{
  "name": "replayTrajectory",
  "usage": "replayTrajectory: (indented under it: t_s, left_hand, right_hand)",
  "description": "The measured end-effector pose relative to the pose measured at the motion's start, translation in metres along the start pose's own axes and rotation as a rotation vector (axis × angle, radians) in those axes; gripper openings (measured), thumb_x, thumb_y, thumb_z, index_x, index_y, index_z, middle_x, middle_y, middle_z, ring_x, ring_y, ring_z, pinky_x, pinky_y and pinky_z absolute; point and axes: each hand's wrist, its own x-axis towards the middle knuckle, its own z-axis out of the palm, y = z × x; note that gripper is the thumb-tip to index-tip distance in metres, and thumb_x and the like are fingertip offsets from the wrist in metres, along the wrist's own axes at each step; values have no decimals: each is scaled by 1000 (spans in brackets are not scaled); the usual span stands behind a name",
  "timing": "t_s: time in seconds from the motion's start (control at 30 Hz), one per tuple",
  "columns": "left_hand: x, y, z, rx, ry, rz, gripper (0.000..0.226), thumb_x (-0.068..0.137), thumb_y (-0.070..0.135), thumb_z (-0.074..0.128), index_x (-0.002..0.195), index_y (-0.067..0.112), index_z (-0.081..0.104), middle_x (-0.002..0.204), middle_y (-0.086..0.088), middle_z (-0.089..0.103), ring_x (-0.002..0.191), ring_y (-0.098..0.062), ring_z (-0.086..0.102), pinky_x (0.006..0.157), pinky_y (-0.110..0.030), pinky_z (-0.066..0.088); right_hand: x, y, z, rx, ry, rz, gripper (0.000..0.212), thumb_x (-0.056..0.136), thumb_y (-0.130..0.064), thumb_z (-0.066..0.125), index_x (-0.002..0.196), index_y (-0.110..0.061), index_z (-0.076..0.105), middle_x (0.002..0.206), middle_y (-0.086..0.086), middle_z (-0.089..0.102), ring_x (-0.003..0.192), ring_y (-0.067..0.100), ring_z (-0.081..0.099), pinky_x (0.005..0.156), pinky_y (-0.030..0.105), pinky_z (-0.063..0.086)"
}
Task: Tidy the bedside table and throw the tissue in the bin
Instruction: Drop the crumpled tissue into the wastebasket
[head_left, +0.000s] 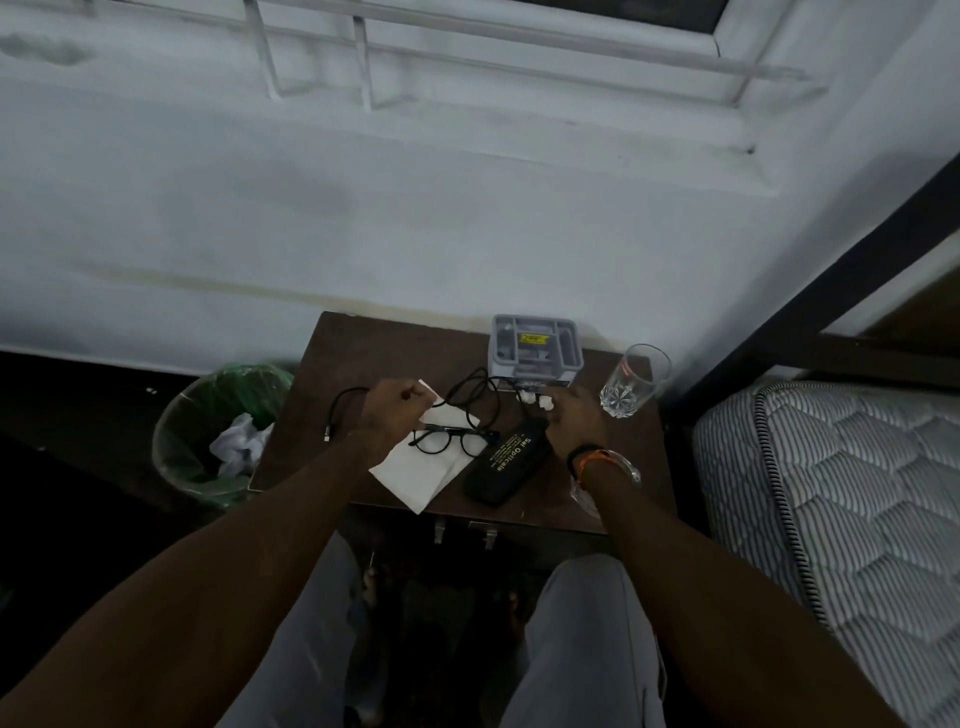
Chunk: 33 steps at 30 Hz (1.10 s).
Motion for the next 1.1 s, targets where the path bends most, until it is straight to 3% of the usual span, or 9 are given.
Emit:
replayTrajectory:
  t_s: [0.13, 0.27, 0.4, 0.53, 0.7, 0.93, 1.1]
  left_hand:
    - [8, -10, -6, -27, 23, -52, 9, 88, 13, 69, 86, 6, 74, 87, -11, 71, 70, -19, 69, 70, -38, 63]
    - [12, -9, -11, -36, 27, -39, 10, 88, 10, 69, 89, 2, 73, 89, -12, 69, 73, -18, 66, 56, -22, 58]
    - [17, -11, -12, -26, 30, -52, 11, 88, 12, 69, 92, 2, 74, 93, -8, 70, 72, -19, 68, 56, -22, 58]
    - [15, -13, -9, -65, 22, -52, 10, 89, 8, 69, 92, -1, 73, 88, -11, 69, 75, -18, 65, 51, -16, 54]
    - [12, -15, -14, -106, 5, -76, 5, 85, 2, 71, 90, 0, 72, 85, -8, 69, 76, -16, 67, 55, -18, 56]
    - [7, -9, -27, -144, 45, -123, 7, 85, -2, 69, 79, 2, 69, 82, -7, 67, 77, -16, 65, 57, -21, 58]
    - [0, 0, -41, -169, 81, -113, 11, 82, -3, 69, 74, 5, 69, 81, -11, 68, 72, -17, 65, 54, -20, 57]
  right_hand:
    - [19, 3, 2, -94, -105, -159, 70, 77, 8, 54, 138, -25, 55, 138, 13, 52, 125, 39, 46, 107, 46, 40]
    - [30, 5, -2, -135, -157, -228, 65, 80, 9, 52, 138, -21, 56, 142, 13, 54, 129, 37, 47, 108, 40, 39]
    - [35, 8, -2, -201, -211, -286, 55, 91, 3, 50, 140, -21, 54, 141, 13, 52, 127, 38, 47, 103, 42, 43]
    - [40, 6, -5, -257, -215, -179, 33, 88, -7, 61, 121, -4, 62, 126, 16, 60, 119, 37, 56, 98, 42, 47]
    - [35, 12, -9, -239, -140, -139, 24, 87, -10, 63, 107, -15, 76, 113, 12, 71, 107, 33, 65, 93, 39, 53]
    - [21, 7, -20, 67, 66, 87, 11, 79, -12, 66, 82, -10, 77, 90, 11, 75, 91, 33, 68, 83, 39, 56]
    - [11, -15, -31, 278, 100, 117, 8, 75, -18, 72, 69, -15, 68, 71, -1, 66, 77, 22, 65, 68, 25, 45]
